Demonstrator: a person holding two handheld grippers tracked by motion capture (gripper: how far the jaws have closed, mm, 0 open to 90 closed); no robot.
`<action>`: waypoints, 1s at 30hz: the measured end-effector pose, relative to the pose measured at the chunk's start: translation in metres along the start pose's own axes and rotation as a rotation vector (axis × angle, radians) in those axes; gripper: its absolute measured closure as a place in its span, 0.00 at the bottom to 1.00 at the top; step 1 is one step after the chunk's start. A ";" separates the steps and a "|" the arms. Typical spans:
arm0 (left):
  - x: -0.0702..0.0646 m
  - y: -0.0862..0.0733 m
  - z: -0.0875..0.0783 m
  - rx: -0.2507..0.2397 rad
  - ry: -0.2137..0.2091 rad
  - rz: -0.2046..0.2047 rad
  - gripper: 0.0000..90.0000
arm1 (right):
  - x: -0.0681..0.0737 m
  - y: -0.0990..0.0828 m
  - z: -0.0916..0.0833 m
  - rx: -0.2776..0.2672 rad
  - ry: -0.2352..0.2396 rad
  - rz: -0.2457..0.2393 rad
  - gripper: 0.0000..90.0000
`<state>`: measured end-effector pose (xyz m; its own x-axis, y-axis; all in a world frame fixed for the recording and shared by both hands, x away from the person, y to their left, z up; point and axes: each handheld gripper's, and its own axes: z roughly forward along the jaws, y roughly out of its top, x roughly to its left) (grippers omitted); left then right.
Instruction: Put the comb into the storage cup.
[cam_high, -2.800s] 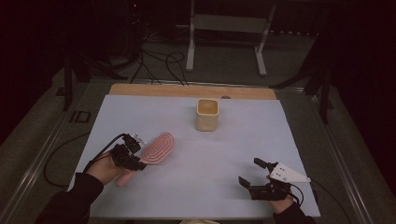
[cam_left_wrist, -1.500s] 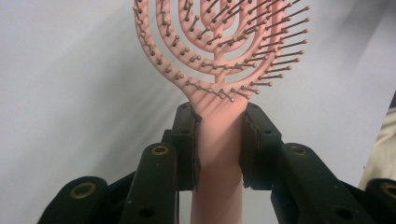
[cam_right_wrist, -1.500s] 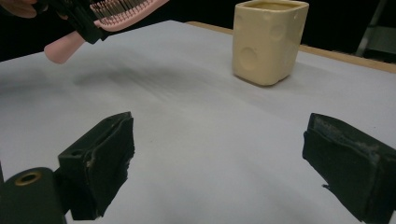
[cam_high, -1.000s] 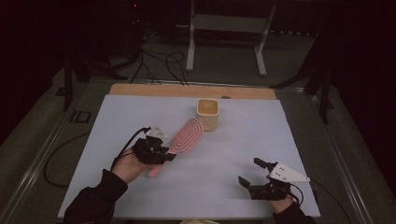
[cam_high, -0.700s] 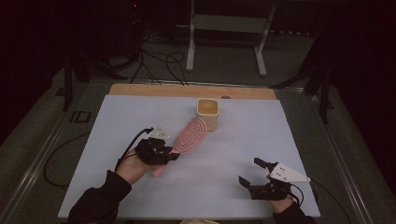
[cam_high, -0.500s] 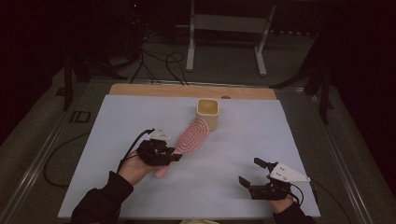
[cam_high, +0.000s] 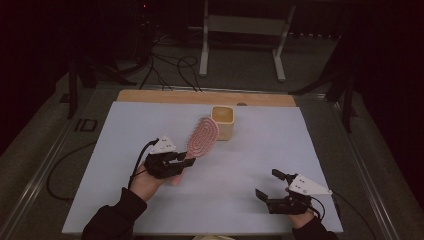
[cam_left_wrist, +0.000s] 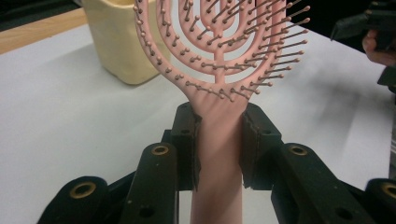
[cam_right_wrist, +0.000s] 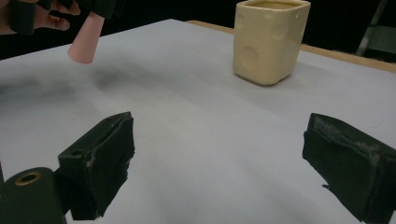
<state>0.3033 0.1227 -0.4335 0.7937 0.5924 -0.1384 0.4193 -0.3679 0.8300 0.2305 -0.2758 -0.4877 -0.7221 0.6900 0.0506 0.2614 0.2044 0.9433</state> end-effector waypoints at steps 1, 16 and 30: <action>0.000 -0.001 -0.001 -0.013 0.010 0.006 0.79 | 0.000 0.000 0.000 0.001 -0.001 0.000 0.10; -0.001 -0.027 -0.006 -0.080 0.102 -0.016 0.79 | 0.000 0.000 0.001 0.009 0.000 0.001 0.10; -0.002 -0.047 -0.010 -0.145 0.121 -0.046 0.79 | 0.000 0.000 0.002 0.017 0.006 0.005 0.10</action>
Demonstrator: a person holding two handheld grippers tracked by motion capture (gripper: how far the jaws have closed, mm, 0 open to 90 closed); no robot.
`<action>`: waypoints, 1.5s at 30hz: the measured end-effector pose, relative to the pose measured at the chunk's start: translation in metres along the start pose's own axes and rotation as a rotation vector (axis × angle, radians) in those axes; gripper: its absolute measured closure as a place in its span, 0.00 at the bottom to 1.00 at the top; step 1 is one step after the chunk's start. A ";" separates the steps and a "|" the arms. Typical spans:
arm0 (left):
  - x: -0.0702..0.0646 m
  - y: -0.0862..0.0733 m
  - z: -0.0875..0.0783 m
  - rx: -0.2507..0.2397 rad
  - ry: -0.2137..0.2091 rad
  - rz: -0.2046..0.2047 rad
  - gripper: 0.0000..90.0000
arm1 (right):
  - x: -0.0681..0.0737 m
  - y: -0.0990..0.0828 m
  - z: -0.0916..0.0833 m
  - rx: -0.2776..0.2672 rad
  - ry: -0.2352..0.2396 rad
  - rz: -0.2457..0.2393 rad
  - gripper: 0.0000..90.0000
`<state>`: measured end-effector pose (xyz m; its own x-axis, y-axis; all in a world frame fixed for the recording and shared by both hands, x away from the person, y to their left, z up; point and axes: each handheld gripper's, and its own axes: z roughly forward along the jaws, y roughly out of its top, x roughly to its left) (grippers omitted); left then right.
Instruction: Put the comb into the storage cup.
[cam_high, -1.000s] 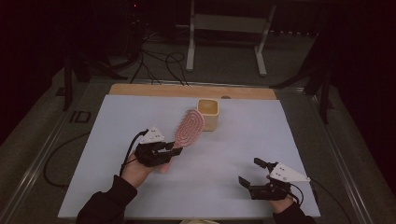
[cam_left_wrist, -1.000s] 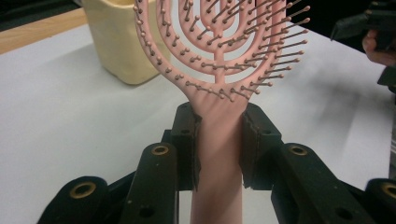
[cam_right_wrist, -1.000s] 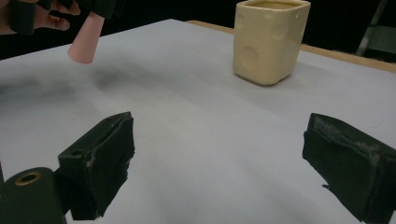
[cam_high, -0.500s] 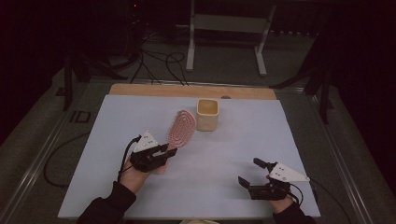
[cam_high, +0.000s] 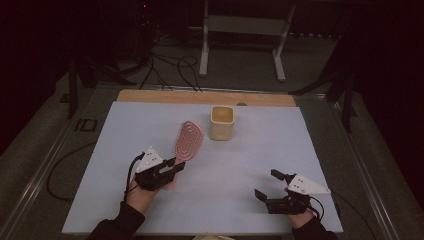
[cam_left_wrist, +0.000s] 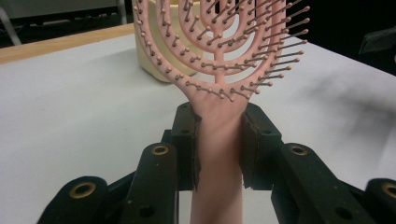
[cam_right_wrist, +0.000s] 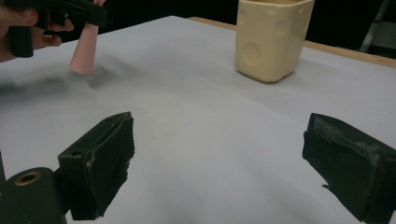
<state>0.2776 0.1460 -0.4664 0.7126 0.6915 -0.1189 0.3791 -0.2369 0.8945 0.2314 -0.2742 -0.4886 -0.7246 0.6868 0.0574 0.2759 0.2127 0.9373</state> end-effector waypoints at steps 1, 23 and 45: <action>0.000 0.000 0.000 -0.005 0.000 -0.002 0.79 | 0.000 0.000 0.000 0.000 0.001 -0.003 0.10; -0.003 0.000 -0.001 -0.016 0.006 0.021 0.79 | 0.003 0.031 -0.005 0.110 -0.042 0.031 0.10; -0.004 0.000 -0.002 -0.018 0.000 0.024 0.79 | 0.004 0.086 -0.009 0.058 -0.018 0.009 0.09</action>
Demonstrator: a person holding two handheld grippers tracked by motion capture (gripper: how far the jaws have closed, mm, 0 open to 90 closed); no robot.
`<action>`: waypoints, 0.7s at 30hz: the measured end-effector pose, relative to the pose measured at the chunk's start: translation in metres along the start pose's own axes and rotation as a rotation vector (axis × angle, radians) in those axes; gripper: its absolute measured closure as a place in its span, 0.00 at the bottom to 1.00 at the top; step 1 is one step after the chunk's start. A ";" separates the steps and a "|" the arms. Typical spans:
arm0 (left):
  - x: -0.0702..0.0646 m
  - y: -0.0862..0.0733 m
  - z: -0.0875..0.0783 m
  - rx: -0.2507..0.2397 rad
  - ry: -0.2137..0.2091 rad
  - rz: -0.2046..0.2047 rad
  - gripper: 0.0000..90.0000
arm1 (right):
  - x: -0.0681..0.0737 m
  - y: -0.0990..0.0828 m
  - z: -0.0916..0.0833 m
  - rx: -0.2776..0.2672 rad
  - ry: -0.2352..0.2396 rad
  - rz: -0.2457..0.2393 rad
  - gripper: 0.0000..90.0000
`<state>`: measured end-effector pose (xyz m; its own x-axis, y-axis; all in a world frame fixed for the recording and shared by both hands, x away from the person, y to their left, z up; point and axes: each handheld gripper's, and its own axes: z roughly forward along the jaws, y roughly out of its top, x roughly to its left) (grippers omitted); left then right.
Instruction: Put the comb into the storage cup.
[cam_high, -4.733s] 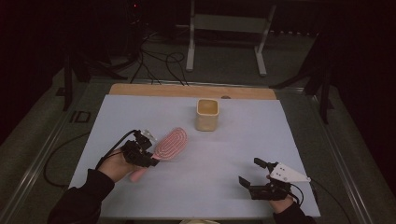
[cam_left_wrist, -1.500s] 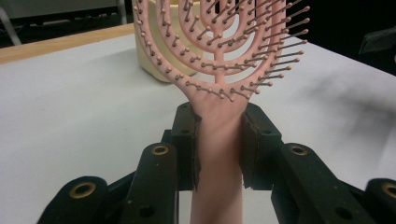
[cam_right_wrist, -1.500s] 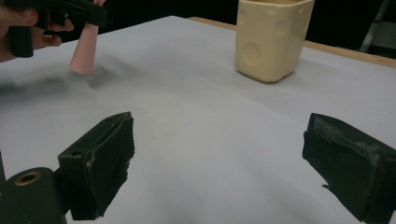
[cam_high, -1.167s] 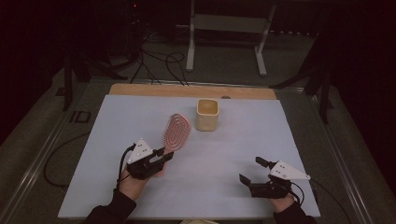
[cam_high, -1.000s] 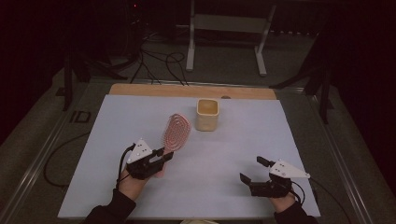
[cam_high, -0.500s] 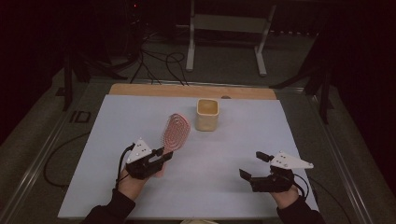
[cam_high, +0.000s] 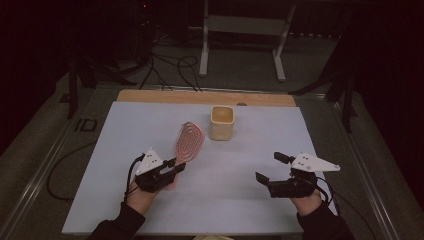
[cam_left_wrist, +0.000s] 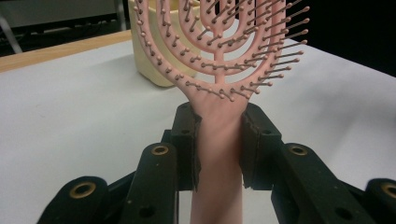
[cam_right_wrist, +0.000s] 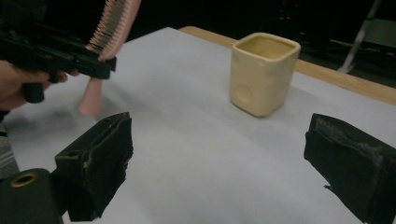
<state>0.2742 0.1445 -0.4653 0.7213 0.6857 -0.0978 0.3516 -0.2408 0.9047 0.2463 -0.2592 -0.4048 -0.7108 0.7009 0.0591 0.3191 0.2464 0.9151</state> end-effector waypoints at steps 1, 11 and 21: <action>0.000 0.000 0.000 -0.001 -0.002 -0.002 0.79 | 0.001 0.002 0.000 -0.001 0.003 -0.004 0.09; 0.001 -0.001 0.000 -0.003 -0.003 -0.006 0.79 | 0.006 0.020 0.005 -0.022 0.022 -0.004 0.08; 0.002 -0.001 0.000 -0.008 -0.007 -0.015 0.79 | 0.015 0.042 0.012 -0.026 0.032 -0.051 0.08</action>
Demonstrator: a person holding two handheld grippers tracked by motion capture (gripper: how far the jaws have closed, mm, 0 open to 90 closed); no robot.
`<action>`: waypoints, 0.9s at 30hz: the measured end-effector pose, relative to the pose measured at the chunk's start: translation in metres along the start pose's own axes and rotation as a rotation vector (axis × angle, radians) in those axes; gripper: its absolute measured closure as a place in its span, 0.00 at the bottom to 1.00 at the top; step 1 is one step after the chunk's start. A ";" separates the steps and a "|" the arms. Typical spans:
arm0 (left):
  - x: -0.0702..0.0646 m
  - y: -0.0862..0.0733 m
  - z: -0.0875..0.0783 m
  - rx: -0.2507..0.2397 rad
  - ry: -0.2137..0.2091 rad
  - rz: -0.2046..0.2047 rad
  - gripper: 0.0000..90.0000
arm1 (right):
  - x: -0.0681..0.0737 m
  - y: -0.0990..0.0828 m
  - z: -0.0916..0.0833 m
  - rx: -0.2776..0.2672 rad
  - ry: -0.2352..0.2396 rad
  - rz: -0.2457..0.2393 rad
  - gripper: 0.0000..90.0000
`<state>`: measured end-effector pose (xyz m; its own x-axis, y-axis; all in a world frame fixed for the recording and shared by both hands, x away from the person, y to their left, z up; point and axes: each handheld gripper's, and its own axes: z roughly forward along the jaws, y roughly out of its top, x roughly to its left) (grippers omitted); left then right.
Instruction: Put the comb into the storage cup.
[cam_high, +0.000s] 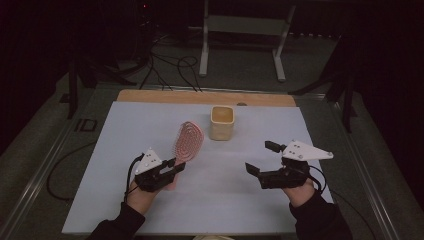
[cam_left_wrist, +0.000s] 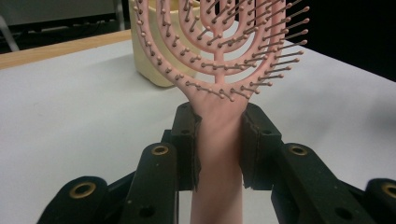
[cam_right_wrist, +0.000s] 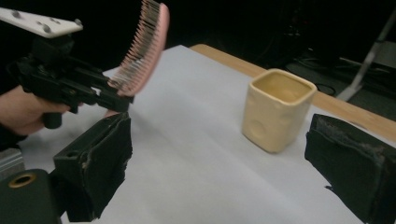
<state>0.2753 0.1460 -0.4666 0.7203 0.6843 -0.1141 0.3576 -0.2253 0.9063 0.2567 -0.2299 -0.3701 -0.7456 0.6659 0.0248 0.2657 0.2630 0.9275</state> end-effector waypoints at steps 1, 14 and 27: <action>0.000 0.000 0.000 -0.001 -0.002 -0.002 0.79 | 0.001 0.002 0.001 0.003 0.003 -0.001 0.08; -0.001 0.000 0.000 -0.002 -0.004 0.000 0.79 | 0.012 0.029 0.011 -0.008 0.038 -0.032 0.08; -0.002 0.000 0.000 -0.004 -0.005 -0.001 0.79 | 0.024 0.046 0.030 -0.008 0.089 -0.054 0.08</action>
<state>0.2742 0.1448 -0.4664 0.7230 0.6809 -0.1166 0.3555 -0.2220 0.9079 0.2694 -0.1813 -0.3382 -0.8102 0.5861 0.0074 0.2191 0.2911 0.9313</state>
